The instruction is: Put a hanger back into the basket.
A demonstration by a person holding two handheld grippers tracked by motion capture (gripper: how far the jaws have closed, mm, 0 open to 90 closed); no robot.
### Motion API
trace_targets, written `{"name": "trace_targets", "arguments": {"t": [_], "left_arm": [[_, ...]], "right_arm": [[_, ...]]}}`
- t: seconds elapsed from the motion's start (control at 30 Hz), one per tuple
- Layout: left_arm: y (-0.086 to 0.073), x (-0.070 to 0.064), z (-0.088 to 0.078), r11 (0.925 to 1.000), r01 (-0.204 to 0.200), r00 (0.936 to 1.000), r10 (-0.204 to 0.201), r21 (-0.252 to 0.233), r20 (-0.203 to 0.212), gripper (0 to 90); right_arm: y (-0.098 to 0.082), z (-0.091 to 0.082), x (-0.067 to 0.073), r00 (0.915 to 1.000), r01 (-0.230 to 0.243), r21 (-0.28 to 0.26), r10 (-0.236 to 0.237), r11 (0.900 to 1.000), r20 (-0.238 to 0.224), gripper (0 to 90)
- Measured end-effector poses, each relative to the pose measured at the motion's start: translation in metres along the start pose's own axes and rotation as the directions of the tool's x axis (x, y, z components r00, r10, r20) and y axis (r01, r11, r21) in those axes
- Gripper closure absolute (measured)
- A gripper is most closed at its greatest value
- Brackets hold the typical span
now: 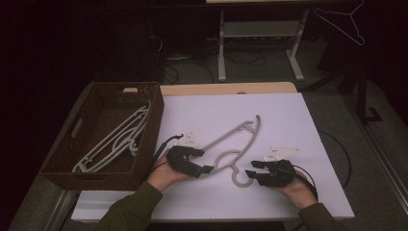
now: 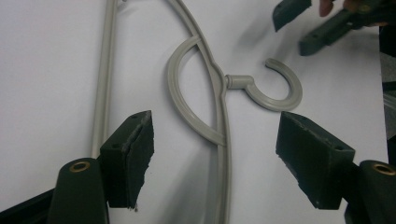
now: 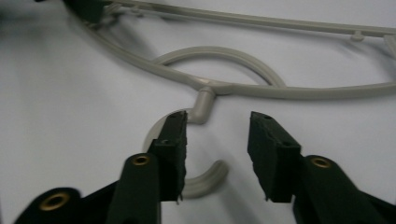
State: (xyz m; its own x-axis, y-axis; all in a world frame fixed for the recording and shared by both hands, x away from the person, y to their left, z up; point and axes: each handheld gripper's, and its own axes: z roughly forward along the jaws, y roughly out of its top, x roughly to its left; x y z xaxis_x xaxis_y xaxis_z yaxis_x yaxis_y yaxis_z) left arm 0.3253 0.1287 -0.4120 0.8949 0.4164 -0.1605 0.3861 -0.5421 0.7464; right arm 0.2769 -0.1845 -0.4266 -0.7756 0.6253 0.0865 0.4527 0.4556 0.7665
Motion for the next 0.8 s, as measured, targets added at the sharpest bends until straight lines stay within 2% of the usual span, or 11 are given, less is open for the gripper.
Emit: {"name": "trace_targets", "arguments": {"t": [0.13, 0.2, 0.27, 0.37, 0.5, 0.63, 0.7, 0.8], "left_arm": [[0.0, 0.0, 0.002, 1.0, 0.002, 1.0, -0.002, 0.002, 0.003, 27.4], [-0.001, -0.001, 0.002, 1.0, 0.003, 1.0, -0.003, 0.004, 0.004, 27.4], [-0.001, -0.002, 0.004, 1.0, -0.003, 1.0, 0.003, 0.009, 0.006, 27.4], [-0.002, -0.004, 0.006, 0.9999, -0.008, 0.9999, 0.008, 0.01, 0.012, 27.4], [-0.002, -0.005, 0.007, 0.9996, -0.019, 0.9996, 0.018, 0.019, 0.02, 27.3], [-0.003, -0.005, 0.008, 0.9999, -0.013, 0.9997, 0.013, 0.009, 0.021, 27.1], [-0.003, -0.005, 0.008, 0.9998, -0.017, 0.9996, 0.016, 0.011, 0.024, 27.1], [-0.003, -0.005, 0.008, 0.9998, -0.017, 0.9995, 0.017, 0.014, 0.026, 26.0]], "right_arm": [[0.01, 0.008, -0.013, 0.9987, -0.041, 0.007, 0.041, 0.999, 0.03, 72.8], [0.019, 0.014, -0.024, 0.9979, -0.046, 0.008, 0.045, 0.999, 0.046, 79.0], [0.028, 0.021, -0.036, 0.9954, -0.049, 0.006, 0.048, 0.999, 0.082, 84.1], [0.042, 0.033, -0.055, 0.9895, -0.079, 0.016, 0.077, 0.997, 0.122, 89.2], [0.061, 0.049, -0.079, 0.9793, -0.122, 0.025, 0.117, 0.992, 0.166, 89.6], [0.082, 0.071, -0.104, 0.9693, -0.135, 0.035, 0.125, 0.99, 0.212, 89.7], [0.085, 0.075, -0.108, 0.9678, -0.139, 0.037, 0.128, 0.99, 0.217, 89.7], [0.095, 0.085, -0.117, 0.9618, -0.15, 0.068, 0.129, 0.986, 0.241, 89.8]]}}
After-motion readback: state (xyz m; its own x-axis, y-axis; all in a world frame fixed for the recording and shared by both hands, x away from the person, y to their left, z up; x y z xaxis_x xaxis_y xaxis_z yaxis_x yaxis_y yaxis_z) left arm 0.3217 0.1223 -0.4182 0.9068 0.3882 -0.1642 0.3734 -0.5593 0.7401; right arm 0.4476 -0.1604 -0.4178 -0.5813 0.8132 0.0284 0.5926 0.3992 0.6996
